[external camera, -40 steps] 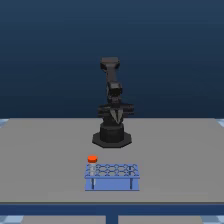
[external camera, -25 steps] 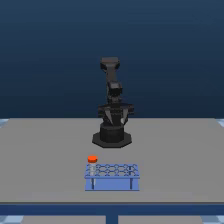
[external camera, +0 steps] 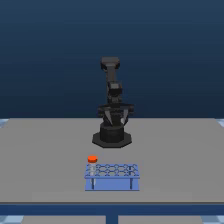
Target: Pick up the centrifuge tube on the rack
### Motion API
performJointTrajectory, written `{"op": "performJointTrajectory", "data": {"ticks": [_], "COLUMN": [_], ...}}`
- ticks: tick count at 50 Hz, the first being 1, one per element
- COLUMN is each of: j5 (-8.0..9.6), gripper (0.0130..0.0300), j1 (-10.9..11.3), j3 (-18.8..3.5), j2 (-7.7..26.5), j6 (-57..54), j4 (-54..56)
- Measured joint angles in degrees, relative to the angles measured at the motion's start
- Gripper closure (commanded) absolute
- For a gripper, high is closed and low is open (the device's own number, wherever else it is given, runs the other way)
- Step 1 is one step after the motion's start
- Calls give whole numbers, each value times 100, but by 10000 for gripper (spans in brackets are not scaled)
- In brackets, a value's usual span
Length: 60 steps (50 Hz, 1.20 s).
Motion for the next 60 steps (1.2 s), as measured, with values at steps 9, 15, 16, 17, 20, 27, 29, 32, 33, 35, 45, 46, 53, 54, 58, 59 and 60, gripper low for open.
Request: {"op": "performJointTrajectory", "data": {"ticks": [9,15,16,17,20,27,29,32,33,35,45,46,53,54,58,59,60], "j5": [-9,-17,-19,-21,-28,-48,-55,-67,-72,-81,-140,-147,-191,-196,-213,-217,-219], "gripper": [130,130,130,130,130,130,130,130,130,130,130,130,130,130,130,130,130], "j1": [-75,-146,-160,-175,-221,-352,-395,-464,-487,-539,-826,-857,-1078,-1111,-1235,-1267,-1296], "j3": [-32,-64,-71,-78,-99,-164,-187,-226,-240,-271,-474,-500,-709,-745,-891,-932,-971], "j2": [72,141,155,169,215,349,395,472,499,558,926,970,1308,1362,1577,1635,1690], "j6": [262,499,551,596,743,1153,1285,1485,1554,1694,2443,2526,3041,3118,3406,3484,3548], "j4": [-308,-590,-645,-701,-876,-1353,-1504,-1744,-1824,-1997,-2901,-2994,-3634,-3730,-4092,-4188,-4276]}}
